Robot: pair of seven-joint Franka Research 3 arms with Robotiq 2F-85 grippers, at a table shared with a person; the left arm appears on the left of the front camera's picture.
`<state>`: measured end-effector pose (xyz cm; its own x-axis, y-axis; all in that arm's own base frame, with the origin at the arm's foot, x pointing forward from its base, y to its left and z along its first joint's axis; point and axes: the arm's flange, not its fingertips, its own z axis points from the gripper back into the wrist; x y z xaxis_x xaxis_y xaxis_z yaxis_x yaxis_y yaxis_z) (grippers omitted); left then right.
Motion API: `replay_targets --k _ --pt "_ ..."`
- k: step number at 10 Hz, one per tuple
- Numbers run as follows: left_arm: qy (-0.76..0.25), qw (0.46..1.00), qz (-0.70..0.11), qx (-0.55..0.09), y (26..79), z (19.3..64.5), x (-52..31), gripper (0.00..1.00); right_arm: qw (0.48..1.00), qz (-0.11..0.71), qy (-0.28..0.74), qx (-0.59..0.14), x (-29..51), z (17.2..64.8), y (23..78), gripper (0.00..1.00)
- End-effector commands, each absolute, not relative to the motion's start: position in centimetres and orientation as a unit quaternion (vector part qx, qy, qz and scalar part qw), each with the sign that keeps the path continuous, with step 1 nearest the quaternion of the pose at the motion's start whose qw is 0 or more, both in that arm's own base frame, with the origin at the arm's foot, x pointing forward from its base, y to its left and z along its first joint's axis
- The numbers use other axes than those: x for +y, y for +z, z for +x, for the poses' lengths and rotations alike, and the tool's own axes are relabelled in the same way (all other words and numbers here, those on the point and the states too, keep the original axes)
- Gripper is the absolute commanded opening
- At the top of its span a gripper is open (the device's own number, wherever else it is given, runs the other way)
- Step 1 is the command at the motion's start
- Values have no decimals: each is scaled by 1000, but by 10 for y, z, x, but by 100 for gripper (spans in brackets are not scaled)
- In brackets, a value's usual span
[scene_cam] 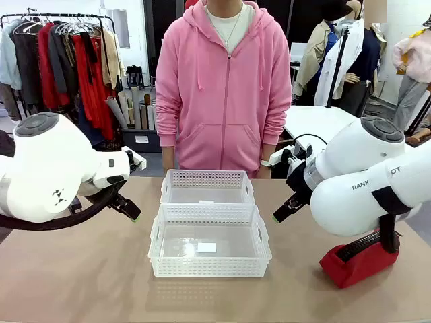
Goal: Distribute items into two baskets.
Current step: Pick up the Pencil pouch that the person points to.
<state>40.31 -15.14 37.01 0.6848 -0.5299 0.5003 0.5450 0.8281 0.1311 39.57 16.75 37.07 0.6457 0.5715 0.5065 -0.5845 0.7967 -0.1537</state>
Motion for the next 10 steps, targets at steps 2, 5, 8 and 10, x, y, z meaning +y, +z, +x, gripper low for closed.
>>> replay_targets --k 2,5,8,10 --pt "-293 918 -14 -268 370 403 -151 100 907 12 319 -275 167 396 371 100" --pt "-293 918 -14 -268 370 403 -151 100 907 12 319 -275 167 396 371 100" --pt "-293 918 -14 -268 370 403 -151 100 907 12 319 -275 167 396 371 100" --pt "-293 918 -14 -268 370 403 -151 100 907 12 319 -275 167 396 371 100"
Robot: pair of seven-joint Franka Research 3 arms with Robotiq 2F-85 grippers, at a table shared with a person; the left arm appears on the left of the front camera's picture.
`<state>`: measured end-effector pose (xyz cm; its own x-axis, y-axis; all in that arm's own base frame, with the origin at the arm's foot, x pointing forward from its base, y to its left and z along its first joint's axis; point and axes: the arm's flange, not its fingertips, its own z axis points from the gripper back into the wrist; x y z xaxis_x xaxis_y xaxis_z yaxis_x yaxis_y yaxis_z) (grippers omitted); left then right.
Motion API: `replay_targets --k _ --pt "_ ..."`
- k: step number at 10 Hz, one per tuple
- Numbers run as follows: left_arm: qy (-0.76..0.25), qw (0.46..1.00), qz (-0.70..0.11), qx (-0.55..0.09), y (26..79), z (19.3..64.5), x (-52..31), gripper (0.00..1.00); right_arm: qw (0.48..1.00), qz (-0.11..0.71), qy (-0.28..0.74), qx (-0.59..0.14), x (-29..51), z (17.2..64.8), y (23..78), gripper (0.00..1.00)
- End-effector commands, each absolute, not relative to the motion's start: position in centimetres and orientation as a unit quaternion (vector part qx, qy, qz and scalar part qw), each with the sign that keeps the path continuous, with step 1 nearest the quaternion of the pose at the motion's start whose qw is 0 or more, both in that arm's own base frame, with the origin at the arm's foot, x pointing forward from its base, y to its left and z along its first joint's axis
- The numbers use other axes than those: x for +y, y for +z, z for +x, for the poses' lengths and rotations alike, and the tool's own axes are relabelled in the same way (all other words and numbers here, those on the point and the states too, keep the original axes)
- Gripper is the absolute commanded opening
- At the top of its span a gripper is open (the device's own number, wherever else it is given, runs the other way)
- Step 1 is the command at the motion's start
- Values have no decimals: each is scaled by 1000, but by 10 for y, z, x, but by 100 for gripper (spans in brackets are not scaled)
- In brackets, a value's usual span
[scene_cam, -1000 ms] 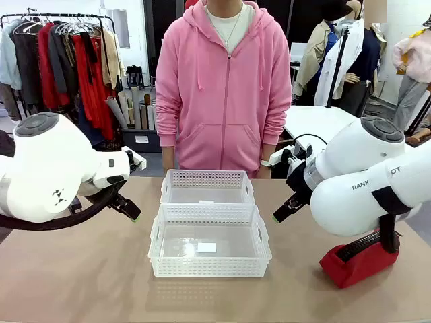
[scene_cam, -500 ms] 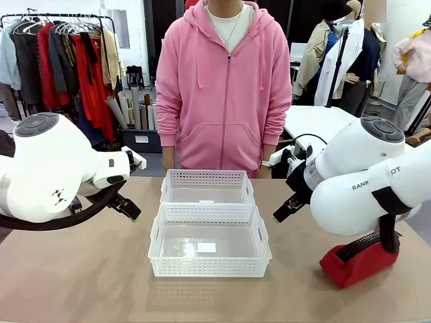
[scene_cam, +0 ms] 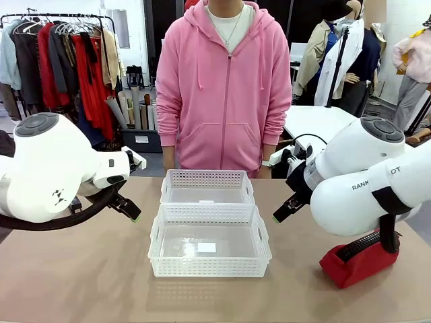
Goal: Distribute items into two baskets.
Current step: Pick up the Pencil pouch that the person points to.
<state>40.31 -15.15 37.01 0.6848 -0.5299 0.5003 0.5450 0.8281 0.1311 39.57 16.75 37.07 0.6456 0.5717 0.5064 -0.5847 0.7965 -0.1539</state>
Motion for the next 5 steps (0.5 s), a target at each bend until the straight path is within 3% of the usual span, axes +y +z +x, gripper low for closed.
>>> replay_targets --k 1,5 --pt "-293 918 -14 -268 370 403 -151 100 907 12 319 -275 167 396 371 100" --pt "-293 918 -14 -268 370 403 -151 100 907 12 319 -275 167 396 371 100"
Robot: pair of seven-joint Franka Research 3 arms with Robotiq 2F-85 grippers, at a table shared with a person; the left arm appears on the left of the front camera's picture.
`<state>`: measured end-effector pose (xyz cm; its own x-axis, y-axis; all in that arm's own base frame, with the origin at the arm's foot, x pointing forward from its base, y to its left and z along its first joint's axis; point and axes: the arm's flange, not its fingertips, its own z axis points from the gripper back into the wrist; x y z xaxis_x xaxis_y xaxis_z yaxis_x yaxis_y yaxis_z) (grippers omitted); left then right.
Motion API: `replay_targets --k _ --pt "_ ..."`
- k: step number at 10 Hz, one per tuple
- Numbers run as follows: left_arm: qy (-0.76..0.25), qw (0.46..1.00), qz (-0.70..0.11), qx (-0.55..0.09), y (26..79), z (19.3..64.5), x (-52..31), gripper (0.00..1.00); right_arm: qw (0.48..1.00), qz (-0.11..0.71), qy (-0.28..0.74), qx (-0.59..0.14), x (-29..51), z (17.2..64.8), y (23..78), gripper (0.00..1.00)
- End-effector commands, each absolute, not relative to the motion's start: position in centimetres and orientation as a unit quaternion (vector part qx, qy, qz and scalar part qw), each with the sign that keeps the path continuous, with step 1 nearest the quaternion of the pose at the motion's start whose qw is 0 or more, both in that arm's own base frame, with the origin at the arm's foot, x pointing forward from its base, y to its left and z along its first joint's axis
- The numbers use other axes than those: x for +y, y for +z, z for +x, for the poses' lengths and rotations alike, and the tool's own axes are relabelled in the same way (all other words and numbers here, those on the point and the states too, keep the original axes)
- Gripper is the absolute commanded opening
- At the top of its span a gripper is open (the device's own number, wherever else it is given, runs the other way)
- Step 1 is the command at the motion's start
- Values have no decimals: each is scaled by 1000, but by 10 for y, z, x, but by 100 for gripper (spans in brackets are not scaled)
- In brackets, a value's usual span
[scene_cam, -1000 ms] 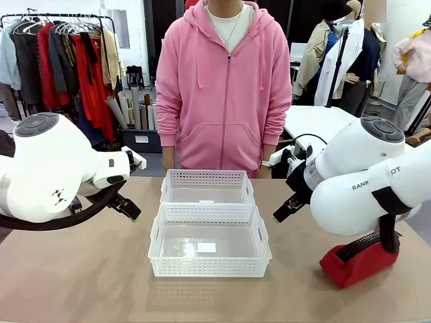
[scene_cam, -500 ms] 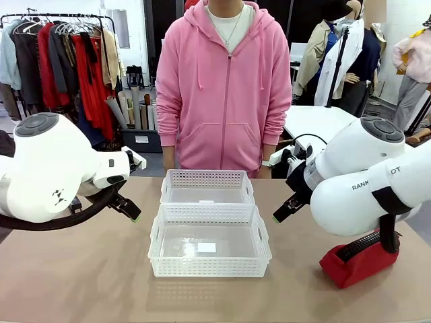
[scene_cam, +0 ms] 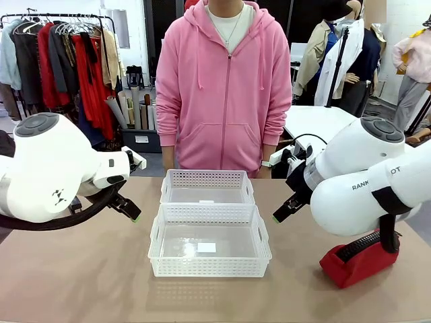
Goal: Distribute items into two baskets.
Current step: Pick up the Pencil pouch that the person points to.
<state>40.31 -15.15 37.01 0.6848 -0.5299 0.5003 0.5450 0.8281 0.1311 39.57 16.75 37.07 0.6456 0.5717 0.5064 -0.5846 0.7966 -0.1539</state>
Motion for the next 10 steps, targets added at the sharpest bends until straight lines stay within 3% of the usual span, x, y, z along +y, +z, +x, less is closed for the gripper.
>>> replay_targets --k 1,10 --pt "-293 918 -14 -268 370 403 -151 100 907 12 319 -275 167 396 371 100" --pt "-256 926 -41 -274 404 409 -137 100 915 39 302 -263 155 419 401 100"
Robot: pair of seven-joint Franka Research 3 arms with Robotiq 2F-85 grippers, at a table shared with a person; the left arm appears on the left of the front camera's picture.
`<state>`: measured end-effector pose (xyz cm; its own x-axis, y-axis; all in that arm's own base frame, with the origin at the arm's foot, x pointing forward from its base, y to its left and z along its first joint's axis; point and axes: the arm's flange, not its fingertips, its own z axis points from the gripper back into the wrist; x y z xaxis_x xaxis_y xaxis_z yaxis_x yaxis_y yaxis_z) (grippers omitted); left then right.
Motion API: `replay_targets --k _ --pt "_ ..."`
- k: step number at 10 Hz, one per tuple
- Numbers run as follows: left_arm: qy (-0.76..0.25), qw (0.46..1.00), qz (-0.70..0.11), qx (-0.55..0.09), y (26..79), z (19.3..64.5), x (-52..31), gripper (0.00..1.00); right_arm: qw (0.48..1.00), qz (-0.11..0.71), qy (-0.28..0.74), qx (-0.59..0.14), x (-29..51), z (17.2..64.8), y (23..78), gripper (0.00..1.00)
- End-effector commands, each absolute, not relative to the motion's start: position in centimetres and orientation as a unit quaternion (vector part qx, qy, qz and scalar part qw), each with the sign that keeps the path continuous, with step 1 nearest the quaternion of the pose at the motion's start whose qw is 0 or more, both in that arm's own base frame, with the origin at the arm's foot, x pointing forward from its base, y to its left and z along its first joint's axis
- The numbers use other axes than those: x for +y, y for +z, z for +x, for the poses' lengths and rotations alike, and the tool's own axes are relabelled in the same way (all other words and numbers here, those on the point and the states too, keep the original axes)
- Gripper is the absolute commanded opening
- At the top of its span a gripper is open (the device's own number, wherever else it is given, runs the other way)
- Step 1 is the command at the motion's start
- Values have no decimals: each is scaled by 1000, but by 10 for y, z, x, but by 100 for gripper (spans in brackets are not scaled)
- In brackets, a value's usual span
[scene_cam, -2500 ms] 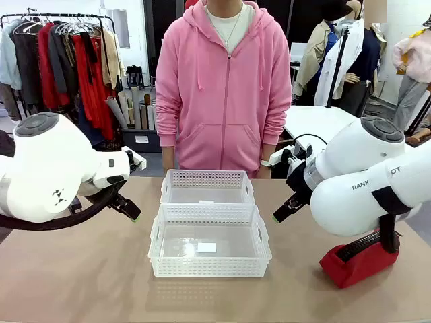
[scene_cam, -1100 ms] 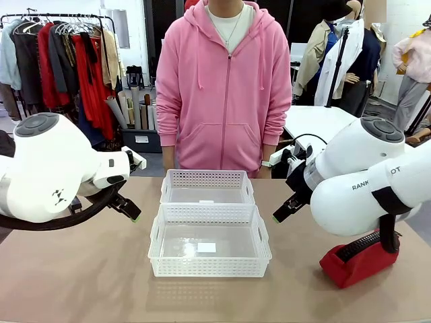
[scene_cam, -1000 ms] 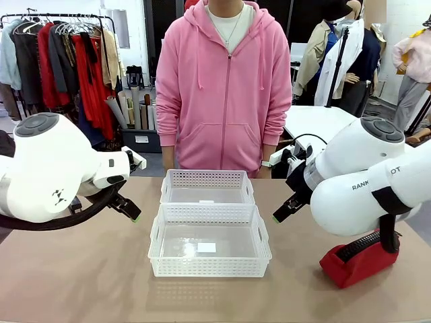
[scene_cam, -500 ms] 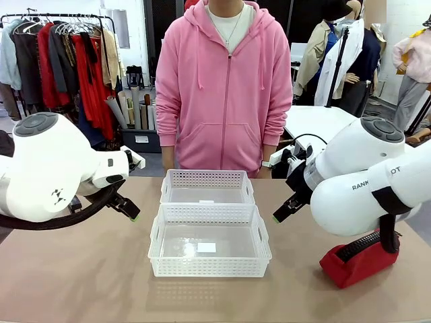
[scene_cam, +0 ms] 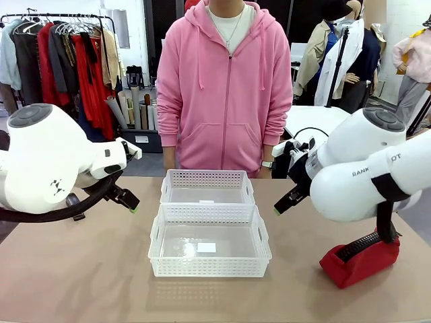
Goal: Distribute items into two baskets.
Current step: Pick up the Pencil pouch that the person points to.
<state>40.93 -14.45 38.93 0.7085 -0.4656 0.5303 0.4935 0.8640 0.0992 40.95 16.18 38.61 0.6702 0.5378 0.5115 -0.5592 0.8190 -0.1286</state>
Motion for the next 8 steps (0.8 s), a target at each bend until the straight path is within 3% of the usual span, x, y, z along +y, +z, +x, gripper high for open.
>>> replay_targets --k 1,5,8 --pt "-258 931 -55 -253 424 412 -125 100 917 43 298 -261 148 429 415 100" --pt "-266 931 -115 -222 493 426 -47 100 924 81 268 -261 109 468 468 100" --pt "-245 926 -146 -249 533 411 10 100 929 123 239 -255 63 493 497 100"
